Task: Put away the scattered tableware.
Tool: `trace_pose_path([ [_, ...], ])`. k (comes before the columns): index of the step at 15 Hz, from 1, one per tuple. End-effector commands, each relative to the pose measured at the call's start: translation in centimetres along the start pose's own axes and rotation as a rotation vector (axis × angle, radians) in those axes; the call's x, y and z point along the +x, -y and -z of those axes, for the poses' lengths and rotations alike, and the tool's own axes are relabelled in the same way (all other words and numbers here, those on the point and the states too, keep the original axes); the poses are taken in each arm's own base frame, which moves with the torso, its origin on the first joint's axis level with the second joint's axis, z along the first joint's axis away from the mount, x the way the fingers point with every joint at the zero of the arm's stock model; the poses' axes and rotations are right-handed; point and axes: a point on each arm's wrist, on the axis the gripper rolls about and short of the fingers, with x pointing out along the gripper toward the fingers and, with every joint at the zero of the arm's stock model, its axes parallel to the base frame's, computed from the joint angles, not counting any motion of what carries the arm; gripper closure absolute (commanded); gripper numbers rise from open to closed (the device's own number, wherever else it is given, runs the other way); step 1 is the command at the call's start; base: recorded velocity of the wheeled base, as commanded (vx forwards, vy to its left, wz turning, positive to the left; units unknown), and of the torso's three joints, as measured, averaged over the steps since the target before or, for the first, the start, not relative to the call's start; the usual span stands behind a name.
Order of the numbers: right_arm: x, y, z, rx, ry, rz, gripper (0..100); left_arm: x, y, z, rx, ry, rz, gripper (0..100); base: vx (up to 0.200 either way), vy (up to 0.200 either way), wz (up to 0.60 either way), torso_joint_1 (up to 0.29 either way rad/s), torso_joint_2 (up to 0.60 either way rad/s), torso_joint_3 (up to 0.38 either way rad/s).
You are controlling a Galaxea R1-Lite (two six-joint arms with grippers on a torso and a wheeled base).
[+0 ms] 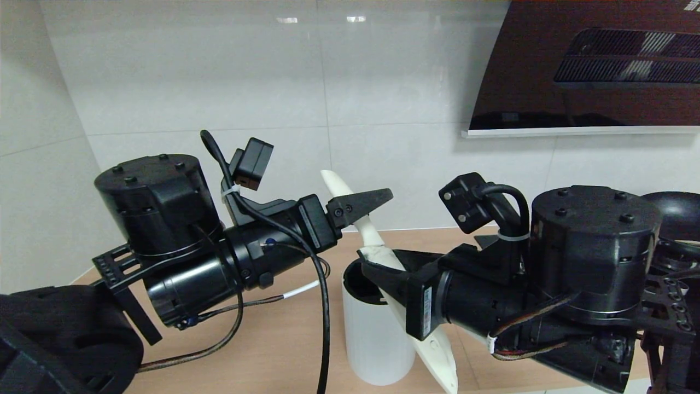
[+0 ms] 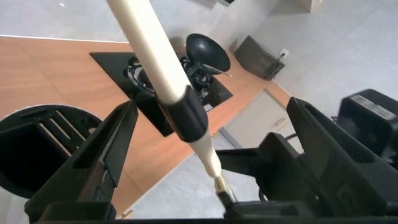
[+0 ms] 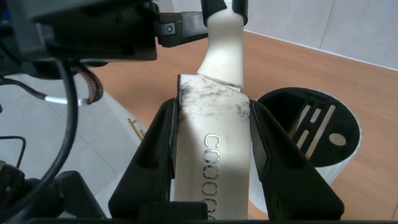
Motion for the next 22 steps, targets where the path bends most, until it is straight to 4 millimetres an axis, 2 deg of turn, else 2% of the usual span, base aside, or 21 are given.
trace_pose_path([
  [1,0.06,-0.07,0.26,-0.002,-0.009,-0.004,100,0.11,-0.12,0.08,-0.001,0.0,-0.005,0,0.0,0.0,0.0,0.0,0.0,0.0],
  [2,-0.05,-0.64,0.37,-0.003,-0.012,-0.022,100,0.11,-0.1,0.06,-0.001,0.002,-0.003,0,0.0,0.0,0.0,0.0,0.0,0.0],
  [3,-0.09,-0.85,0.47,-0.006,-0.015,-0.029,100,0.11,-0.11,0.07,-0.001,0.001,-0.004,100,0.0,0.0,0.0,0.0,0.0,0.0],
  [18,-0.06,-0.57,0.44,-0.007,-0.009,0.0,100,0.02,-0.32,0.42,-0.003,-0.011,-0.011,100,0.0,0.0,0.0,0.0,0.0,0.0],
  [19,-0.06,-0.57,0.44,-0.007,-0.009,0.0,0,-0.01,-0.17,0.4,-0.002,-0.009,-0.007,100,0.0,0.0,0.0,0.0,0.0,0.0],
  [22,-0.3,-0.59,0.24,-0.004,-0.002,-0.002,0,-0.14,0.13,0.17,0.003,0.0,0.001,100,0.0,0.0,0.0,0.0,0.0,0.0],
])
